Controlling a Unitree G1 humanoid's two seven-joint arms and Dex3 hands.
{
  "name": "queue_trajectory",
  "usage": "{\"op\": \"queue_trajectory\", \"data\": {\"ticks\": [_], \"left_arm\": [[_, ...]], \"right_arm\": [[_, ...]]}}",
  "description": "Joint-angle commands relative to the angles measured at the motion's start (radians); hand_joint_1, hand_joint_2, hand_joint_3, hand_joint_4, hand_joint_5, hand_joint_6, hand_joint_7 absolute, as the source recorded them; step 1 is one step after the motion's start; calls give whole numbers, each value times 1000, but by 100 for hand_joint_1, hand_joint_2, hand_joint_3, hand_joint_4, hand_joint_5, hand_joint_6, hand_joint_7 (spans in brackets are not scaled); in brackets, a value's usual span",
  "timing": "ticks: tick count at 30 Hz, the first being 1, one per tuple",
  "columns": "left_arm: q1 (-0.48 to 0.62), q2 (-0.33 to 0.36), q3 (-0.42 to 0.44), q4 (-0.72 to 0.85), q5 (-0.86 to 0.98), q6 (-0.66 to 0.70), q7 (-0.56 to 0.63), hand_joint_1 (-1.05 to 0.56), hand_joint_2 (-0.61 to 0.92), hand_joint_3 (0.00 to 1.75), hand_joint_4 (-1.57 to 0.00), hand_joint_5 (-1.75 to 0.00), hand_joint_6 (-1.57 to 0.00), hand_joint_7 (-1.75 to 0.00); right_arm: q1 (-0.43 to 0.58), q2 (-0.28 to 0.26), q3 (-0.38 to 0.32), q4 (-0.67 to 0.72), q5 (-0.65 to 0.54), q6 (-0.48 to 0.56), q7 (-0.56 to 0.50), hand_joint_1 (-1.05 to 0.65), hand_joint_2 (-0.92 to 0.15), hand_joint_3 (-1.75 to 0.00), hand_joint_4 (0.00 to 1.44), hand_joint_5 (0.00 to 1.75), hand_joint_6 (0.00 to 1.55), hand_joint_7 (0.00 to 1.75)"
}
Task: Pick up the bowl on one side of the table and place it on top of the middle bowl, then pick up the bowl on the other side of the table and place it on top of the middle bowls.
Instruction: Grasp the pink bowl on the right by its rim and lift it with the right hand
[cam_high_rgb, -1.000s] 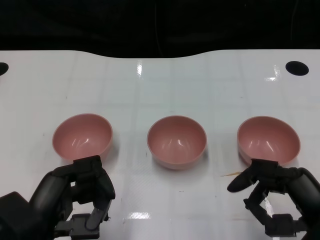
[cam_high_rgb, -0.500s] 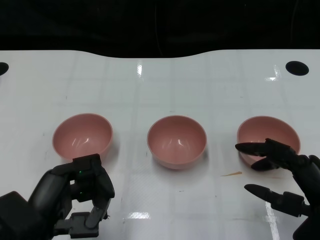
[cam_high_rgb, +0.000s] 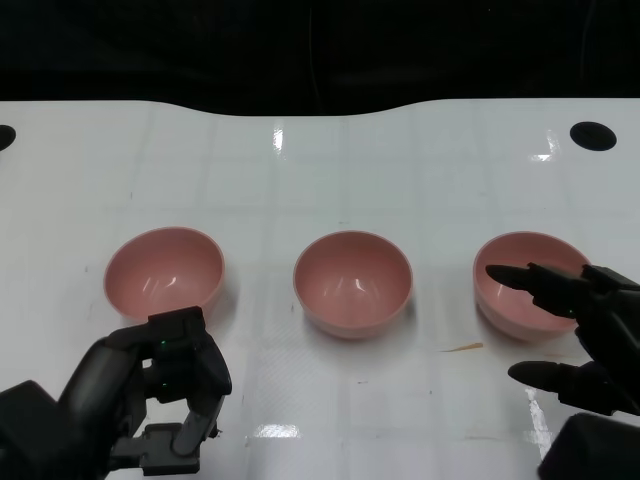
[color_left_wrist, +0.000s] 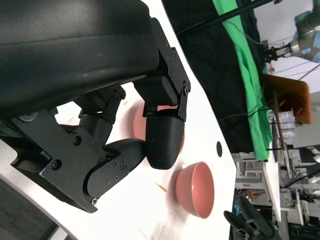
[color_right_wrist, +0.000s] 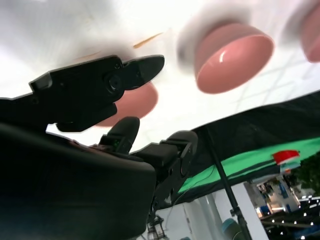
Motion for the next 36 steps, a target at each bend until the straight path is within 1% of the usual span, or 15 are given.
{"op": "queue_trajectory", "data": {"ticks": [1, 5, 9, 14, 19, 25, 28, 32, 36], "left_arm": [[-4, 9, 4, 16, -6, -26, -10, -10, 50, 121, -87, -170, -82, -150], [3, 11, 0, 8, 8, -24, 1, -14, 48, 122, -88, -169, -82, -150], [9, 14, 3, -2, 11, -18, 4, -13, 49, 123, -86, -169, -82, -151], [6, 10, 4, -4, 12, -5, 12, -13, 46, 124, -89, -168, -85, -150], [7, 10, 8, -1, -2, -8, 1, -12, 49, 121, -87, -168, -84, -150], [3, 14, 4, -7, 4, 6, 5, -11, 49, 120, -85, -168, -85, -150], [2, 12, 3, -6, 4, 4, 4, -11, 49, 121, -85, -168, -85, -150], [3, 11, 4, -10, 1, 12, 5, -10, 48, 124, -85, -169, -84, -150], [3, 11, 6, -4, 3, 0, 3, -12, 49, 123, -86, -169, -84, -150]], "right_arm": [[-31, -39, 17, 11, -75, 18, 5, -46, -86, 0, 13, 65, 33, 12], [-55, -52, 38, 35, -135, 35, 14, -49, -86, 0, 12, 63, 33, 10], [-86, -62, 60, 76, -177, 42, 18, -49, -86, 0, 11, 60, 34, 8], [-144, -64, 95, 157, -234, 80, 23, -50, -86, 0, 11, 56, 34, 6], [-189, -60, 122, 240, -255, 101, 9, -51, -87, 0, 13, 52, 34, 4], [-248, -62, 157, 362, -272, 105, -36, -51, -88, 0, 15, 47, 36, 3], [-271, -62, 172, 408, -273, 106, -54, -51, -88, 0, 19, 42, 37, 2], [-301, -55, 202, 477, -283, 109, -88, -52, -88, 0, 23, 40, 39, 2], [-326, -51, 233, 530, -287, 117, -106, -52, -89, 0, 31, 30, 41, 1]]}}
